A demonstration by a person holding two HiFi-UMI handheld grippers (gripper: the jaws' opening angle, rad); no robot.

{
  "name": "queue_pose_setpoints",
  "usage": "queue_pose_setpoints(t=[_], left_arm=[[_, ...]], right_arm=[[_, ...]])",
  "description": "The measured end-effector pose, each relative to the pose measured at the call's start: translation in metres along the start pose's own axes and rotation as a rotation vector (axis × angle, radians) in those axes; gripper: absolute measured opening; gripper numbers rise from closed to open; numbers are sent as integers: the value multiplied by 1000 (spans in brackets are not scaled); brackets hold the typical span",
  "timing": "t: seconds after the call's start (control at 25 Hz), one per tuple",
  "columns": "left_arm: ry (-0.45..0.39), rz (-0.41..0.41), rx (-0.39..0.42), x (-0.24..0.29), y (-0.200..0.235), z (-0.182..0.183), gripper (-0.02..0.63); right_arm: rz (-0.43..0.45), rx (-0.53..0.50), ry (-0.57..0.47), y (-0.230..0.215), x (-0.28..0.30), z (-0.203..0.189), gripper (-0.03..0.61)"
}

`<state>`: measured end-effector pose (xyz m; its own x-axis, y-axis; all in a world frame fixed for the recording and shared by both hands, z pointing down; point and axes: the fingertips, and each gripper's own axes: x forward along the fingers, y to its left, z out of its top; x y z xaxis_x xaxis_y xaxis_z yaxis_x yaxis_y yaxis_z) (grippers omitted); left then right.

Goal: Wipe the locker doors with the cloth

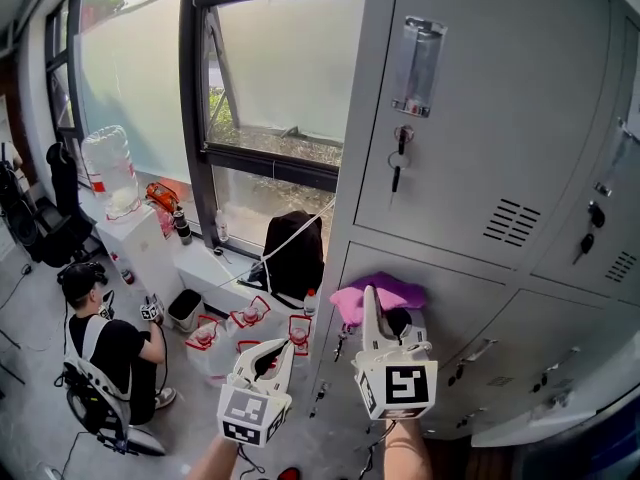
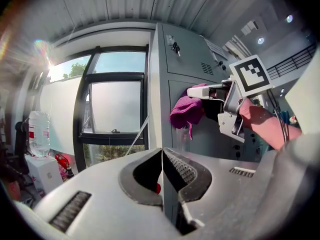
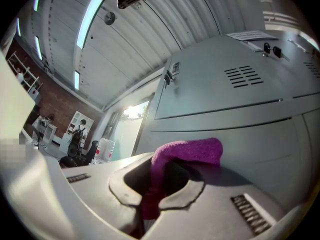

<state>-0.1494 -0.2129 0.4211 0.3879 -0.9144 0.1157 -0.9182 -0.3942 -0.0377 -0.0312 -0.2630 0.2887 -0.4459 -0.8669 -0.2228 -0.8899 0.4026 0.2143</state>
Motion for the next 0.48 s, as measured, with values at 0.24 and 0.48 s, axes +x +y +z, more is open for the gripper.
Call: queue_pose_setpoints(t=[0.24,0.48], left_arm=[[-1,-36,3,5,-19,1,26],[-5,-65,9,11,-39,5,26]], right_arm=[[-45,-8,5,-25,-17,4,31],[-106,-9,10,-57,-38,7,31]])
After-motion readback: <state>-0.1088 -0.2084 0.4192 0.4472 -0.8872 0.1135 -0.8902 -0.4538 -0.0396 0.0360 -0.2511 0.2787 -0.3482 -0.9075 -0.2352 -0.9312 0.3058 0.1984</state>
